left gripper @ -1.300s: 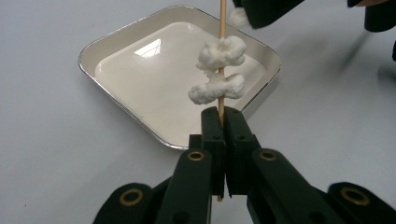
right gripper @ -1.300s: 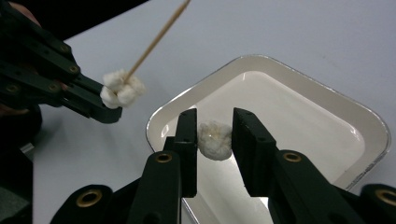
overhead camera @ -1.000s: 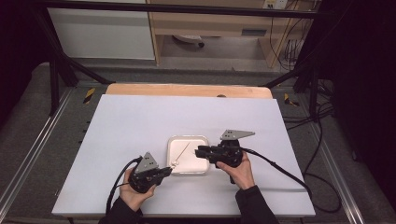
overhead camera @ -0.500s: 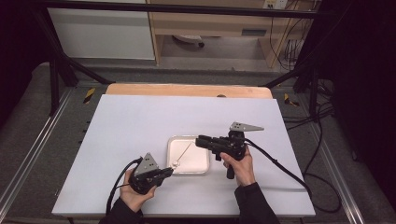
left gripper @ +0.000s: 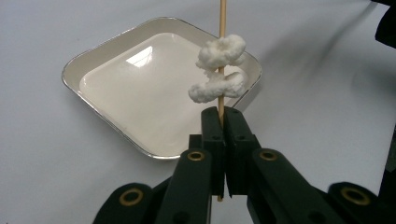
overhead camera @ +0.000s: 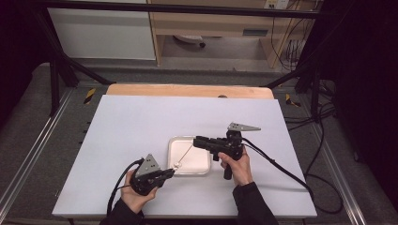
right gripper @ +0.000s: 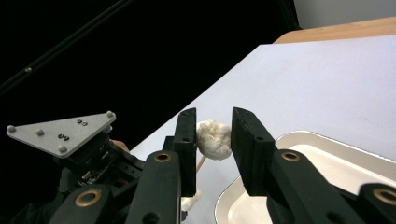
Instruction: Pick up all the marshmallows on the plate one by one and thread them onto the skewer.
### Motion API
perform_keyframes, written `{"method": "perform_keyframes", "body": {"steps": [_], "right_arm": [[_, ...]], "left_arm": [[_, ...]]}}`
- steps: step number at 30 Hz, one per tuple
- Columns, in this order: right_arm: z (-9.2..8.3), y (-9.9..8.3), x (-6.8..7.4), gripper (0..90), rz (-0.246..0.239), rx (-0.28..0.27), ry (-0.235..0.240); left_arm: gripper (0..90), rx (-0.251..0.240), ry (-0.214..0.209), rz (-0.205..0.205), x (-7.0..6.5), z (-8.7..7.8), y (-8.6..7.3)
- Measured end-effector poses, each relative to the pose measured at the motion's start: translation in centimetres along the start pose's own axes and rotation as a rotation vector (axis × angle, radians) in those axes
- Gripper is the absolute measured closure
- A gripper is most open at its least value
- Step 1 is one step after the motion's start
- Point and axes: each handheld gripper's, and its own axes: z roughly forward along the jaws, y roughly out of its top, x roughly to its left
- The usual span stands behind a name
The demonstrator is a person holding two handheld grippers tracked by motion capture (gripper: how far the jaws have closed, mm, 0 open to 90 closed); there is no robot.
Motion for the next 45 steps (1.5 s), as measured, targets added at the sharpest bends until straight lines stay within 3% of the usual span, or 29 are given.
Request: {"method": "perform_keyframes", "body": {"steps": [12, 23, 36, 38, 41, 45], "right_arm": [[0.9, -1.2, -0.2, 74.5, 0.019, 0.034, 0.015], [2.8, -3.7, -0.5, 75.4, 0.031, 0.124, 0.021], [3.4, -4.4, -0.4, 74.0, 0.019, 0.143, 0.022], [3.3, -4.2, -0.3, 68.9, 0.017, 0.142, 0.018], [2.9, -3.8, -0.1, 54.3, -0.009, 0.135, -0.004], [2.2, -3.3, 0.4, 35.7, -0.066, 0.136, -0.07]], "left_arm": [[88.1, 0.006, 0.003, 0.005, -0.1, 0.1, 0.0], [88.0, 0.004, 0.011, -0.006, 0.0, 0.1, 0.0], [88.6, 0.003, 0.005, -0.025, 0.0, 0.2, 0.0], [88.6, -0.001, 0.001, -0.025, 0.0, 0.2, 0.0], [88.6, -0.002, 0.002, -0.024, 0.0, 0.1, 0.0], [88.6, -0.006, 0.003, -0.028, 0.1, 0.0, 0.0]]}}
